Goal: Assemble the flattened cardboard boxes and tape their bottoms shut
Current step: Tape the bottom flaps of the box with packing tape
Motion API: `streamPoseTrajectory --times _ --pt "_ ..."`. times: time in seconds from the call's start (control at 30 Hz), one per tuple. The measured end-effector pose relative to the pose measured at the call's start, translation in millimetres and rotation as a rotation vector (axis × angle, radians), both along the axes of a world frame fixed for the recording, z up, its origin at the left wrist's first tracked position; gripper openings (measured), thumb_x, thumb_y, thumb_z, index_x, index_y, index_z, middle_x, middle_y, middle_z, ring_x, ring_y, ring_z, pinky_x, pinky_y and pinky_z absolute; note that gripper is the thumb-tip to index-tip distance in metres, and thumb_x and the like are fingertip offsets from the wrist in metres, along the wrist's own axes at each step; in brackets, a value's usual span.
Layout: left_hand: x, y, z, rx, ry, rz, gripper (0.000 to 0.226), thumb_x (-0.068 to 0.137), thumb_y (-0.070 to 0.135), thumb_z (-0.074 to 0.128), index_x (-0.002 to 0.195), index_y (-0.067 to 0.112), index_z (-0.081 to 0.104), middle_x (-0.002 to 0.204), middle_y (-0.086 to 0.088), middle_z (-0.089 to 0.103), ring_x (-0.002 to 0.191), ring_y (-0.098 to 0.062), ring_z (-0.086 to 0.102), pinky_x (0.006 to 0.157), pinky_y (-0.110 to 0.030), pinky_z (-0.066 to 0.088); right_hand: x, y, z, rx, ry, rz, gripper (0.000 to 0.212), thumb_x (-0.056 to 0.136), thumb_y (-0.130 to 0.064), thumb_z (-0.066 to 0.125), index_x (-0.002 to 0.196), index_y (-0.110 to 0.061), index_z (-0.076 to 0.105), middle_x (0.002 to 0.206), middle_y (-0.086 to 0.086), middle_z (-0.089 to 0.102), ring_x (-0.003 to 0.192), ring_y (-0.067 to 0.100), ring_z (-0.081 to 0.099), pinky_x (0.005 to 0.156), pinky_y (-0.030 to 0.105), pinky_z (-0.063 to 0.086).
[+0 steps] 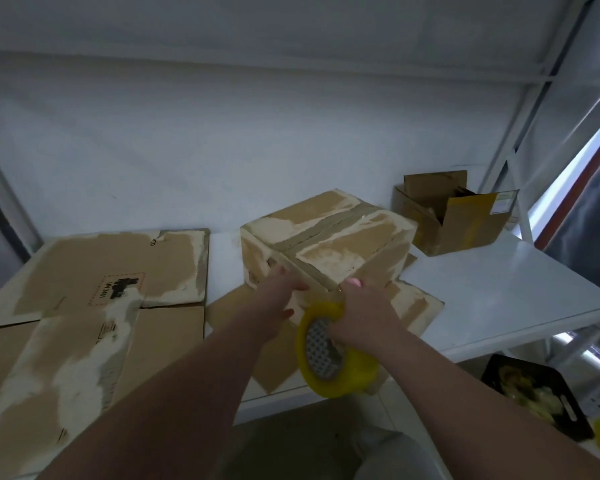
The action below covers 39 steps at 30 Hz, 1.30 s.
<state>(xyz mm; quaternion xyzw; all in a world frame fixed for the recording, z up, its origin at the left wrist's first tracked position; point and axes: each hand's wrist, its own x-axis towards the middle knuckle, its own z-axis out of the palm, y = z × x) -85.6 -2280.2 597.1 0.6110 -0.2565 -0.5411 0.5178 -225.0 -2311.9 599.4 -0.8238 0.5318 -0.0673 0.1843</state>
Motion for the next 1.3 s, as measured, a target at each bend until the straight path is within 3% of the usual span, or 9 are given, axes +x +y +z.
streamPoseTrajectory --times 0.1,0.17,0.33,0.43,0.6,0.73,1.0,1.1,1.3 --pt "8 -3 2 -0.073 0.046 0.056 0.068 0.09 0.001 0.054 0.149 0.018 0.024 0.153 -0.003 0.027 0.135 -0.024 0.034 0.09 -0.029 0.046 20 5 -4 0.06 -0.146 -0.075 0.047 0.071 -0.035 0.074 0.102 -0.015 0.046 0.107 0.003 0.04 0.106 0.023 0.047 0.072 0.028 0.039" --pt "13 -4 -1 -0.054 0.072 0.129 0.079 0.09 0.009 0.059 0.152 0.024 0.013 0.156 -0.006 0.022 0.138 -0.027 0.031 0.085 -0.04 0.049 31 9 -6 0.114 -0.269 -0.133 0.059 0.072 -0.04 0.074 0.116 -0.011 0.048 0.11 0.004 0.042 0.108 0.022 0.045 0.074 0.028 0.037" --pt "23 11 -1 0.142 -0.363 0.139 0.071 0.085 0.045 0.065 0.145 0.018 0.035 0.14 -0.005 0.045 0.122 -0.026 0.048 0.09 -0.035 0.044 60 20 -10 0.156 -0.386 -0.173 0.082 0.081 -0.038 0.07 0.143 -0.004 0.028 0.144 0.01 0.029 0.126 0.025 0.037 0.082 0.026 0.034" --pt "24 21 -2 0.167 -0.28 0.028 0.045 0.084 0.045 0.066 0.119 0.018 0.056 0.094 0.001 0.06 0.08 -0.014 0.056 0.061 -0.023 0.044 71 26 -12 0.208 -0.411 -0.168 0.086 0.08 -0.034 0.071 0.144 -0.004 0.023 0.147 0.012 0.019 0.126 0.026 0.034 0.082 0.024 0.031" --pt "33 25 -14 0.162 -0.122 -0.038 0.065 0.082 0.024 0.068 0.141 0.029 0.041 0.116 -0.013 0.064 0.092 -0.027 0.065 0.06 -0.029 0.051 62 22 -11 0.249 -0.349 -0.082 0.097 0.07 -0.043 0.077 0.144 -0.009 0.025 0.146 0.01 0.026 0.128 0.028 0.035 0.09 0.032 0.039" --pt "18 26 -19 0.119 -0.023 -0.028 0.068 0.086 0.013 0.061 0.146 0.024 0.031 0.084 -0.011 0.061 0.06 -0.016 0.059 0.052 -0.024 0.046 39 15 0 0.209 -0.327 -0.028 0.089 0.067 -0.045 0.08 0.14 -0.011 0.041 0.137 0.009 0.049 0.122 0.024 0.048 0.095 0.035 0.044" --pt "13 25 -24 0.104 -0.082 -0.004 0.021 0.085 0.019 0.055 0.104 0.028 0.054 0.107 -0.013 0.054 0.096 -0.032 0.057 0.083 -0.042 0.051 18 -8 7 -0.046 -0.451 -0.025 0.028 0.094 -0.013 0.054 0.118 -0.019 0.067 0.124 0.0 0.061 0.117 0.016 0.056 0.096 0.021 0.041" --pt "17 27 -21 0.1 0.018 -0.037 0.012 0.086 0.015 0.051 0.088 0.026 0.056 0.097 -0.014 0.058 0.081 -0.029 0.059 0.07 -0.036 0.051 17 -19 5 -0.261 -0.33 0.044 0.033 0.096 -0.005 0.045 0.113 -0.018 0.07 0.13 0.005 0.055 0.118 0.021 0.051 0.088 0.016 0.033" --pt "40 31 -19 0.137 -0.048 -0.191 0.047 0.078 0.022 0.056 0.125 0.026 0.053 0.107 -0.009 0.06 0.089 -0.029 0.063 0.074 -0.035 0.057 13 -35 -1 -0.388 -0.001 0.261 0.049 0.083 -0.017 0.069 0.13 -0.025 0.059 0.131 0.0 0.048 0.117 0.02 0.046 0.094 0.025 0.038"
